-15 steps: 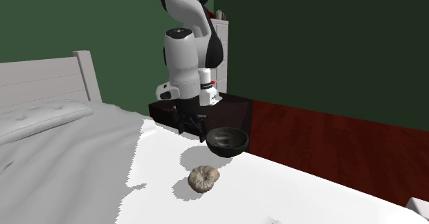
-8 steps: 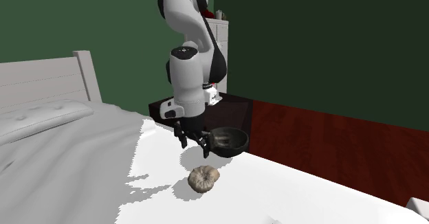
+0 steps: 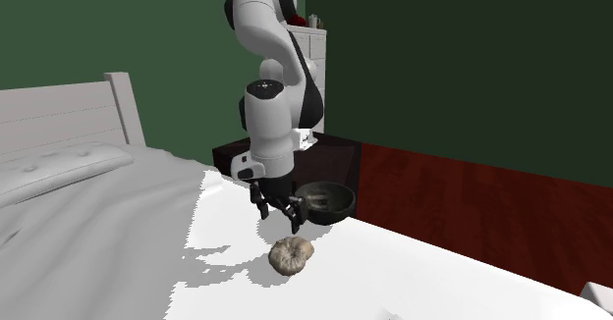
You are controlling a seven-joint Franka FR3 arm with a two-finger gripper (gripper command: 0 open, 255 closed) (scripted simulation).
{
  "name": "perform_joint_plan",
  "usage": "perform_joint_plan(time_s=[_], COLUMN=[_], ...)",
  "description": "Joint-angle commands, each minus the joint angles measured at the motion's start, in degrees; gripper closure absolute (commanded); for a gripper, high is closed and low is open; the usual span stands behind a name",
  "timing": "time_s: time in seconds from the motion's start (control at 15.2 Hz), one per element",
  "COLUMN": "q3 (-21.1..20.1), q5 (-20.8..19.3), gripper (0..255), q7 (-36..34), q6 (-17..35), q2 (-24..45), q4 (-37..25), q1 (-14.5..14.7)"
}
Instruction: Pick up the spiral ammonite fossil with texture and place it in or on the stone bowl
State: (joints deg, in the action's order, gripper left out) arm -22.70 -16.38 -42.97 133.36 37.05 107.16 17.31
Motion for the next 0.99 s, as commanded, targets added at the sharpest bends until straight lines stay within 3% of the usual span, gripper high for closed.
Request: perform_joint_plan(time_s=[0.0, 0.13, 0.2, 0.79, 0.86, 0.92], q3=[0.01, 0.01, 0.01, 0.01, 0.01, 0.76], q5=[-0.01, -0.01, -0.01, -0.01, -0.01, -0.50], gripper=[0, 0, 255, 255, 0, 0], q7=[-0.01, -0.01, -0.01, -0.01, -0.01, -5.26], q6=[0.02, 0.02, 0.02, 0.02, 0.02, 4.67], q2=[0.03, 0.02, 0.02, 0.02, 0.02, -1.30], q4=[-0.02, -0.01, -0.01, -0.01, -0.01, 2.87], q1=[0.01, 0.01, 0.01, 0.01, 0.01, 1.55])
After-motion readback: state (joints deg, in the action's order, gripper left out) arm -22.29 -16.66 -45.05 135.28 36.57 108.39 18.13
